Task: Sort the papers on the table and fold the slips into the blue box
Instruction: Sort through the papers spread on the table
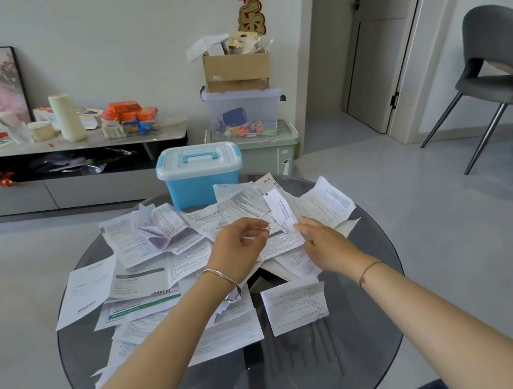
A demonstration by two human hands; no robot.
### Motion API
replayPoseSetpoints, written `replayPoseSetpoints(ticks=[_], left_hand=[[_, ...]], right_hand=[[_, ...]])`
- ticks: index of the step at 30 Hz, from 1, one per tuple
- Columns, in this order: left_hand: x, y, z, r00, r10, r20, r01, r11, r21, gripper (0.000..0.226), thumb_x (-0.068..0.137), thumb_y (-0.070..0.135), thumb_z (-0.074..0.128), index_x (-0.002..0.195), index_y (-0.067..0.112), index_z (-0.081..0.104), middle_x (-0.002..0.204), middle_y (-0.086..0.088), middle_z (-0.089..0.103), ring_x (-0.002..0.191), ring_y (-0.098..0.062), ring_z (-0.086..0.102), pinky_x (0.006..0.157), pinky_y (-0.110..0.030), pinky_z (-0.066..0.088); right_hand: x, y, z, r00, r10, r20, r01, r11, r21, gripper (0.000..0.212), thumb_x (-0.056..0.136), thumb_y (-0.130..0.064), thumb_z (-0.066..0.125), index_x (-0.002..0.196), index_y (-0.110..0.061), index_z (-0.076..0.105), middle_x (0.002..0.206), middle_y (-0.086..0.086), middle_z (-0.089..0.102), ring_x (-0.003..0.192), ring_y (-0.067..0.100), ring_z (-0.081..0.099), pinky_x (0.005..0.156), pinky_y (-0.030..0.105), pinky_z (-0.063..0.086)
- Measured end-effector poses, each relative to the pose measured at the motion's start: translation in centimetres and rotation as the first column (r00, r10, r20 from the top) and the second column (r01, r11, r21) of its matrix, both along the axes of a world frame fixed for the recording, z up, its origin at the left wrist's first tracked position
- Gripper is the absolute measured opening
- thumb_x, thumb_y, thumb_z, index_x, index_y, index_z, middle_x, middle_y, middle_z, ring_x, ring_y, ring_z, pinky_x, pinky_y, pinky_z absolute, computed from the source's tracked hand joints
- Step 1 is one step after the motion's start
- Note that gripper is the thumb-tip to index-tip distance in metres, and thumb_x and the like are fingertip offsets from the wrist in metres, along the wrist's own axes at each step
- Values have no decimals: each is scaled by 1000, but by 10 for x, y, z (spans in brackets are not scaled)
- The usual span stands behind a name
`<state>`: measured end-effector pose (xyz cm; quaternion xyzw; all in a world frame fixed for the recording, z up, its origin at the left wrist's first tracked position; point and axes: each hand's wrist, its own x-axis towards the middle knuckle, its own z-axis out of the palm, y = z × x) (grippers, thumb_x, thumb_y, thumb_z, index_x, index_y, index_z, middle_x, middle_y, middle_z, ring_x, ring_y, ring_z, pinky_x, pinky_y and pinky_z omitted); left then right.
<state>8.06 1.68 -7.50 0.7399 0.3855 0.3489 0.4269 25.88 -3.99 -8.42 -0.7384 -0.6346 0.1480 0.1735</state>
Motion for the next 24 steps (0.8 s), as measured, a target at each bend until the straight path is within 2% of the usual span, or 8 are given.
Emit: replayPoseSetpoints(ticks=[3,8,12,14,17,20,22,24], left_hand=[[0,0,0,1000,-2,10,2,1000,11,14,92,13,60,101,22,65,100,2,71,93,-10,65,84,-24,53],[0,1,-2,1000,-11,-1,11,999,45,15,92,11,59,101,21,65,99,3,70,94,-8,65,80,-9,48],[2,1,-7,1000,-25,-2,25,998,59,16,92,8,59,101,20,65,99,6,70,94,-8,65,80,-6,46],[3,2,-8,1000,-24,-10,24,997,71,17,91,8,59,101,21,65,99,7,69,95,-9,65,81,-6,47],[3,0,-7,1000,-17,-14,18,997,70,17,92,9,58,102,21,65,101,7,69,95,-8,64,81,-7,47],[2,-2,-2,1000,15,-25,-14,999,50,22,93,14,58,114,20,60,110,5,66,96,-9,62,82,-15,50],[2,-4,5,999,43,18,-42,998,-39,35,94,20,57,128,18,50,116,1,64,95,-16,64,77,-19,53],[-2,-6,15,988,55,145,-13,961,-275,55,95,27,56,143,18,32,117,-6,63,92,-24,67,77,-30,57]], right_hand=[[1,0,-2,1000,-2,3,2,1000,15,48,96,-1,31,141,-13,43,155,-1,27,141,20,28,112,29,25],[10,-3,2,996,-89,-9,89,984,156,36,94,1,38,119,-13,58,138,1,50,125,22,47,96,26,36],[22,-4,-7,994,-106,4,106,992,74,45,92,2,34,120,-17,64,151,-2,37,136,16,36,104,24,32],[22,-3,-11,997,-71,6,71,997,28,48,93,1,32,129,-19,58,155,-4,27,142,17,28,109,26,27],[22,-2,-11,991,-39,124,38,999,15,57,93,4,32,147,-15,33,158,-3,20,144,15,18,116,30,11],[15,-5,8,981,-107,159,53,949,311,58,93,4,37,148,-13,29,154,-3,28,138,14,26,120,35,10],[5,-8,28,995,-98,-29,98,835,542,50,95,0,42,143,-14,41,147,-3,40,132,14,35,115,32,26],[-8,-15,49,961,15,-276,180,725,665,42,94,-3,50,134,-18,52,138,-5,50,127,10,45,107,22,35]])
